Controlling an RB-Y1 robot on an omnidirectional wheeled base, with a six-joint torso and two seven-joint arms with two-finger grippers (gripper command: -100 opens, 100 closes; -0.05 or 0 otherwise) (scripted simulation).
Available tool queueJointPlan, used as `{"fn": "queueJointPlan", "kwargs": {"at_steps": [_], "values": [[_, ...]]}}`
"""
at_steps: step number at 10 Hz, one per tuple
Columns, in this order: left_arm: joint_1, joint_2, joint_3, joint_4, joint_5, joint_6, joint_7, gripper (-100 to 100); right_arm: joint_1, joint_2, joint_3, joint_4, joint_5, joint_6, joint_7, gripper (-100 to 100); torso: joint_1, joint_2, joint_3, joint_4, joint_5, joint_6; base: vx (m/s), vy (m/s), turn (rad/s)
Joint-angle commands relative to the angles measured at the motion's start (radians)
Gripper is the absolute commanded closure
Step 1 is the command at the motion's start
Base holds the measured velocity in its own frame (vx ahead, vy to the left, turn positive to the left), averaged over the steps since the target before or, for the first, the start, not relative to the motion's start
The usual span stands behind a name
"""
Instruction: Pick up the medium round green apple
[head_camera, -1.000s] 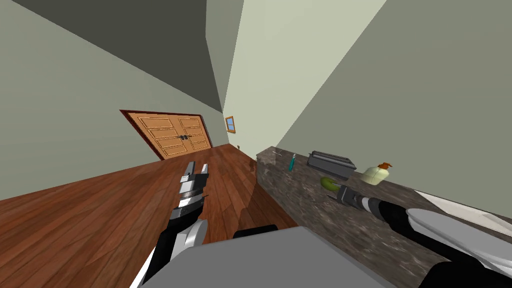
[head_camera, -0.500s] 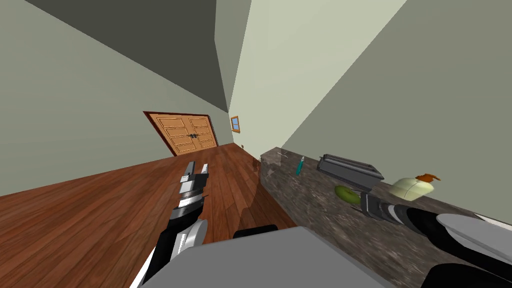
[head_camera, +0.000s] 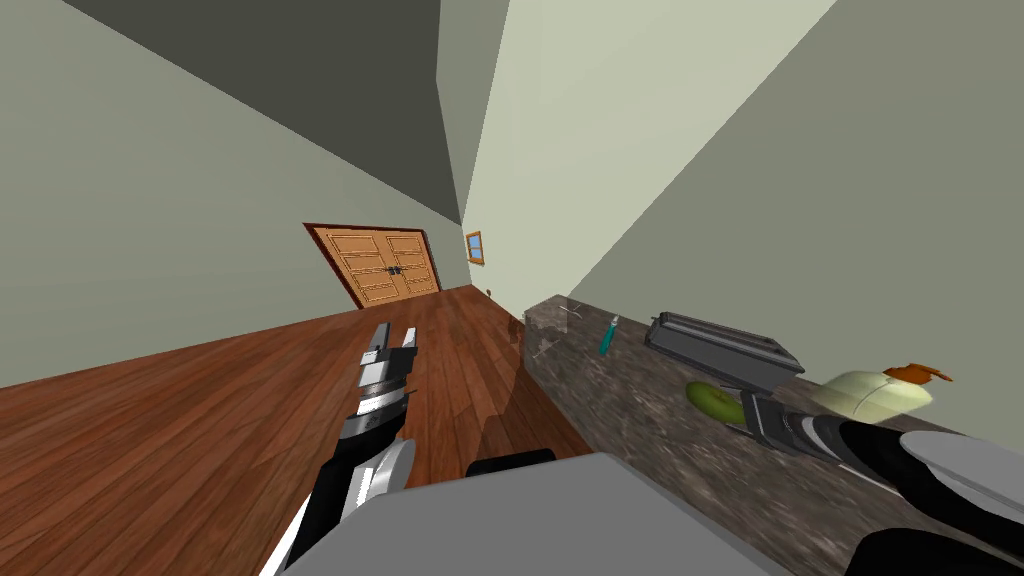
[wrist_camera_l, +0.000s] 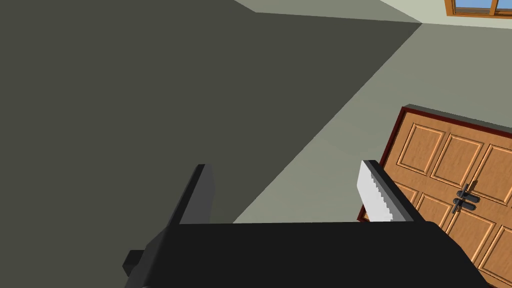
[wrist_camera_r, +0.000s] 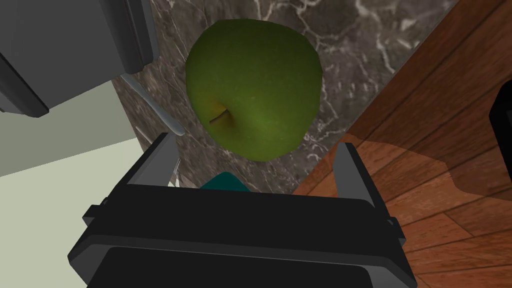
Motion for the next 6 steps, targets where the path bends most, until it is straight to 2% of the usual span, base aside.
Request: {"fn": "queueJointPlan", "kwargs": {"at_steps": [1, 2, 6], "values": [[0.000, 0.000, 0.000, 0.000, 0.000, 0.000, 0.000, 0, 0.000, 0.000, 0.000, 0.000, 0.000, 0.000, 0.000, 0, 0.000, 0.000, 0.000, 0.000, 0.000, 0.000, 0.000, 0.000, 0.000], [0.000, 0.000, 0.000, 0.000, 0.000, 0.000, 0.000, 0, 0.008, 0.008, -0.001, 0.014, -0.005, 0.008, -0.005, -100, 0.000, 0.001, 0.000, 0.000, 0.000, 0.000, -0.033, -0.001, 0.220], [0.000, 0.000, 0.000, 0.000, 0.000, 0.000, 0.000, 0, 0.041, 0.040, -0.005, 0.070, -0.026, 0.041, -0.026, -100, -0.001, 0.008, 0.005, 0.002, 0.000, 0.000, -0.107, -0.011, 0.312]]}}
